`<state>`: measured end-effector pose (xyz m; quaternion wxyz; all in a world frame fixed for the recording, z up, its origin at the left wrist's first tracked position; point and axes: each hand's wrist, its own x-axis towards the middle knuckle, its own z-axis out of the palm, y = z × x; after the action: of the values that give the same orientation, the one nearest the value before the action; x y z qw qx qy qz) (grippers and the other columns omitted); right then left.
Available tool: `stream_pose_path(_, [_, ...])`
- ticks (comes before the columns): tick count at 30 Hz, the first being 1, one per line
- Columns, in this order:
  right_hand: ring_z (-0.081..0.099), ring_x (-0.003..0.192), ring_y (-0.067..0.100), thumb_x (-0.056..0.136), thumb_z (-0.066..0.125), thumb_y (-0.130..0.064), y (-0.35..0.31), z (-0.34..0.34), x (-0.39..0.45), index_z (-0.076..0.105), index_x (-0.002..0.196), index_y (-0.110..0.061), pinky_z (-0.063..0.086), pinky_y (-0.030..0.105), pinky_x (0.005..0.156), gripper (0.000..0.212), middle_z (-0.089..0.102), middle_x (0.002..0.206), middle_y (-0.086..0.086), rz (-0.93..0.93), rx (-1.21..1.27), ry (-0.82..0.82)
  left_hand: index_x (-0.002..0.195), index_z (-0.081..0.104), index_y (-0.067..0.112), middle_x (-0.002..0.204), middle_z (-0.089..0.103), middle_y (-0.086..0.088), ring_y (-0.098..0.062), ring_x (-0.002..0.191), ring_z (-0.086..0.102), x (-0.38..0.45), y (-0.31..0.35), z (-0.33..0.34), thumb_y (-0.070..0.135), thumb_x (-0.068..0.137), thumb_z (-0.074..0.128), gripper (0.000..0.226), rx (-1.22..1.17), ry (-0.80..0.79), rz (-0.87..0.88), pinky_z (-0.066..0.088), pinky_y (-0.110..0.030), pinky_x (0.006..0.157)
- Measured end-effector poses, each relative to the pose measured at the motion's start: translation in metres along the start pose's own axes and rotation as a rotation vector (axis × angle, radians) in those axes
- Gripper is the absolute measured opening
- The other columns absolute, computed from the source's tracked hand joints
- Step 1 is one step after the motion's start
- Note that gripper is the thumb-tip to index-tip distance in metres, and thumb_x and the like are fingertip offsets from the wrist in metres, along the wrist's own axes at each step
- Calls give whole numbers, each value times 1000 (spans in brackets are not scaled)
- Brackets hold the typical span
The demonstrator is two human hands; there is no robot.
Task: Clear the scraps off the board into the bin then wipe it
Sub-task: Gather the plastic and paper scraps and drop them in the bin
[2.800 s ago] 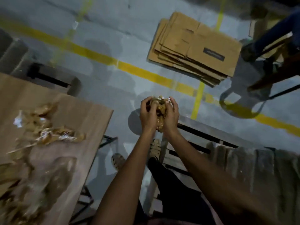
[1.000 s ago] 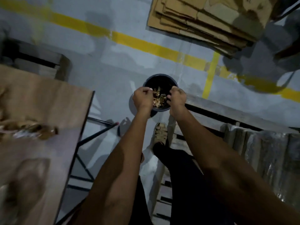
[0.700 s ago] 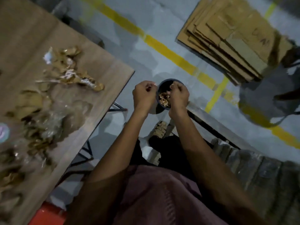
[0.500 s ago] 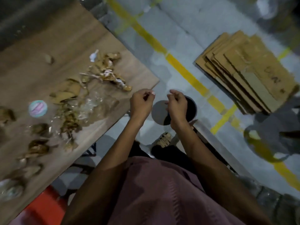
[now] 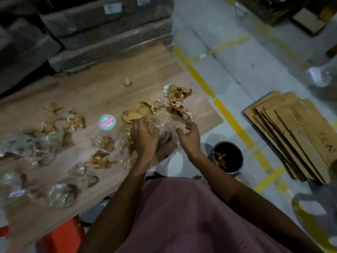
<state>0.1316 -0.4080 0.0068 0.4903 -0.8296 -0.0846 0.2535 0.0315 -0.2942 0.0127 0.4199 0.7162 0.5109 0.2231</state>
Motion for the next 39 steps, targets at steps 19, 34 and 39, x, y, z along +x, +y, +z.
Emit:
stream_pose_path(19, [10,156,43,82,66,-75,-34,47,117,22,162,-37,19,61,124,98,4,172,11,76,-435,-256,158,13,24,169,3,-9,-35,153,12,77,-55,-7,61,61,89,129,173,-121,-210,22,-57,118])
stream_pose_path(34, [62,126,33,97,64,-39,-91,68,139,52,149,-16,51,41,100,58,65,139,14,-404,-698,-645,142,51,6,151,44,-15,-35,138,47,135,-46,12,34,95,64,56,-59,9,33,43,-45,113])
stream_pose_path(39, [61,129,24,97,71,-32,-126,54,166,60,144,-21,46,28,99,50,65,139,10,-442,-711,-836,137,53,3,135,53,-14,-16,116,58,143,-37,13,13,103,55,35,-163,191,88,54,-33,100])
